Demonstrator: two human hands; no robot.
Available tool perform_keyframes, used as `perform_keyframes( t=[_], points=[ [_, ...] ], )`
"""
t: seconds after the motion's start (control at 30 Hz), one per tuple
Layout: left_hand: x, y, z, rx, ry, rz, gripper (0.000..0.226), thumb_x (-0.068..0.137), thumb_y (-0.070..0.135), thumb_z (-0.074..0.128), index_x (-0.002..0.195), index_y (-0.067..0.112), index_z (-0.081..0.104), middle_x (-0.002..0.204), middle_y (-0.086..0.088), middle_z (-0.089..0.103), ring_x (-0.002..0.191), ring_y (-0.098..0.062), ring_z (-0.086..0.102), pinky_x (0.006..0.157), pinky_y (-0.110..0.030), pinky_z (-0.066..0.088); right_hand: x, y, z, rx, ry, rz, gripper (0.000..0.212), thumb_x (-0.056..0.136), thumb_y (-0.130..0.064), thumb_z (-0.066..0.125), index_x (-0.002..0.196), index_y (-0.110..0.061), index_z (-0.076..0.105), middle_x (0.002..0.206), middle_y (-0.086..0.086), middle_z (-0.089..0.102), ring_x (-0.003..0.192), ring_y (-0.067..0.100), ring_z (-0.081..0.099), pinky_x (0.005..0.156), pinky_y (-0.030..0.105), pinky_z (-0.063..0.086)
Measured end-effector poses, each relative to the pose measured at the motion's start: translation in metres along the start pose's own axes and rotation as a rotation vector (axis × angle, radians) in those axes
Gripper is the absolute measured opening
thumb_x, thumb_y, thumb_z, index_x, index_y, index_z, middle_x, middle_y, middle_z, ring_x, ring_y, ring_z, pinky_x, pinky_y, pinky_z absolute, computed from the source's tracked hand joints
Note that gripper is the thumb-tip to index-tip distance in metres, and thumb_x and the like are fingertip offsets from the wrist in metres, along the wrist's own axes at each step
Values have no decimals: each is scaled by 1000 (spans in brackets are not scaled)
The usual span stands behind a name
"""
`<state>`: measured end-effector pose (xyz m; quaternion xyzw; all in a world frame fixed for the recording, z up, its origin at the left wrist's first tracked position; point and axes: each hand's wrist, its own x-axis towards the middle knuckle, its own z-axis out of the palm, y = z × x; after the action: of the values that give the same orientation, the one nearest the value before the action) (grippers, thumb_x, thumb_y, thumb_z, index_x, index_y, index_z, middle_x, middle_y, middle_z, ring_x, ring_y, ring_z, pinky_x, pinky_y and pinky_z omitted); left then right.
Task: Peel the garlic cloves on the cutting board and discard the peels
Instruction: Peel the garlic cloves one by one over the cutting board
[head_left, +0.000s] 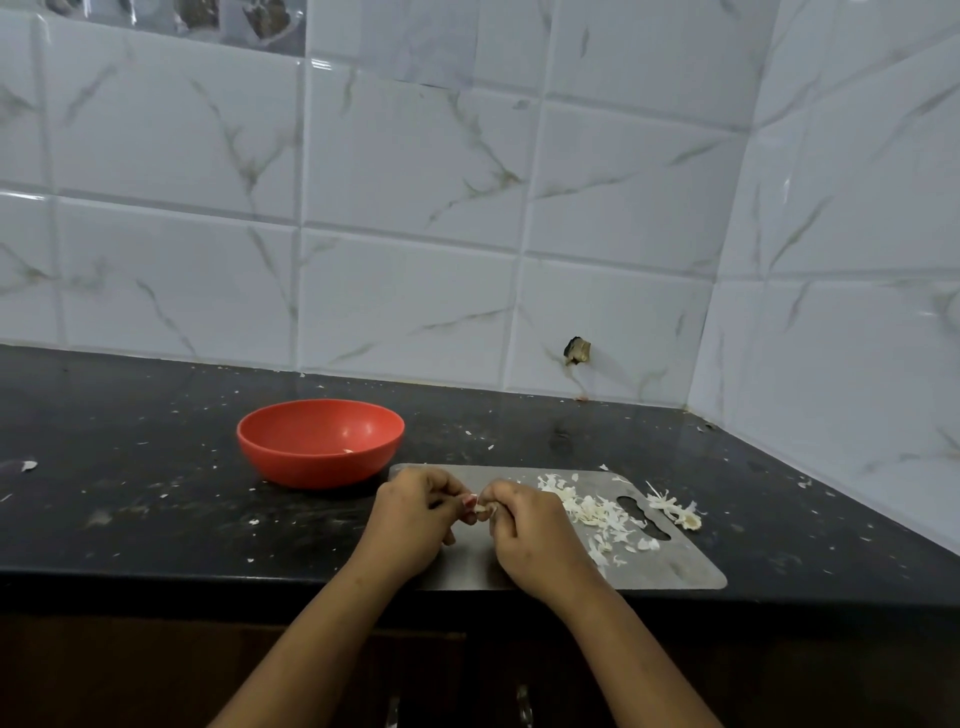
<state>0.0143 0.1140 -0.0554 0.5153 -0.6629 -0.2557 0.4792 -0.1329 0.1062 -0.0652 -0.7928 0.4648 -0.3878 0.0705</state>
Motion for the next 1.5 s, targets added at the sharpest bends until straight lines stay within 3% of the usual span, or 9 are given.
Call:
perform_keyframes(
  t=[0.37, 0.53, 0.73, 0.87, 1.07, 1.27, 1.33, 1.43, 1.5],
  points=[
    [-5, 2, 5, -26, 67, 11, 13, 91, 10, 62, 80, 10, 69, 71, -1, 71, 47, -1, 57, 45, -14, 44, 0, 0, -1, 87, 4, 18, 26, 92, 1, 45, 88, -13, 66, 72, -20, 54, 71, -13, 54, 64, 6, 38],
    [-5, 2, 6, -35, 84, 37, 19, 92, 17, 61, 75, 14, 68, 68, -2, 70, 50, -2, 58, 45, -15, 45, -1, -2, -3, 130, -15, -7, 30, 92, 1, 45, 78, -23, 57, 67, -14, 54, 64, -3, 53, 57, 11, 37],
    [-4, -1, 6, -42, 120, 19, 17, 91, 20, 63, 76, 15, 67, 70, -1, 71, 51, -3, 59, 46, -15, 45, 1, -1, -6, 300, -109, 107, 26, 96, -4, 45, 92, -18, 65, 78, -8, 66, 67, -8, 56, 65, 8, 39],
    [-4, -4, 7, 14, 158, 41, 17, 90, 20, 64, 74, 16, 66, 69, 0, 70, 50, -3, 60, 48, -11, 44, 1, 0, -8, 340, -154, 135, 26, 95, -8, 50, 84, -27, 65, 82, -7, 71, 65, -5, 57, 66, 15, 42],
    [-5, -4, 11, 87, 187, 95, 22, 89, 20, 66, 68, 21, 61, 66, 4, 68, 50, -5, 60, 51, -12, 45, 2, 2, -7, 353, -119, 160, 25, 92, -6, 52, 83, -22, 70, 78, -4, 74, 65, 1, 60, 65, 20, 47],
    [-9, -8, 16, 243, 243, 180, 29, 91, 23, 63, 66, 31, 52, 65, 10, 61, 56, -2, 59, 57, -21, 49, 1, -1, -3, 228, -82, 143, 22, 92, -8, 53, 83, -18, 70, 72, -6, 69, 64, -2, 62, 60, 9, 44],
    [-9, -7, 17, 251, 237, 164, 29, 92, 24, 62, 66, 31, 50, 65, 9, 60, 59, -4, 60, 61, -27, 53, 0, -2, -3, 190, -69, 130, 21, 91, -9, 53, 81, -16, 70, 72, -4, 69, 64, 3, 63, 58, 12, 46],
    [-8, -7, 16, 268, 214, 141, 26, 92, 26, 61, 68, 28, 52, 67, 7, 61, 62, -6, 61, 65, -32, 54, 0, 0, -1, 157, -65, 110, 19, 90, -11, 53, 82, -8, 70, 75, 10, 71, 73, 24, 67, 66, 34, 52],
    [-6, -6, 14, 259, 185, 111, 27, 93, 26, 60, 67, 27, 52, 66, 7, 61, 61, -5, 61, 66, -30, 54, -1, 0, 0, 109, -67, 84, 19, 90, -13, 54, 84, -7, 71, 75, 13, 69, 68, 25, 64, 64, 35, 50]
  ],
)
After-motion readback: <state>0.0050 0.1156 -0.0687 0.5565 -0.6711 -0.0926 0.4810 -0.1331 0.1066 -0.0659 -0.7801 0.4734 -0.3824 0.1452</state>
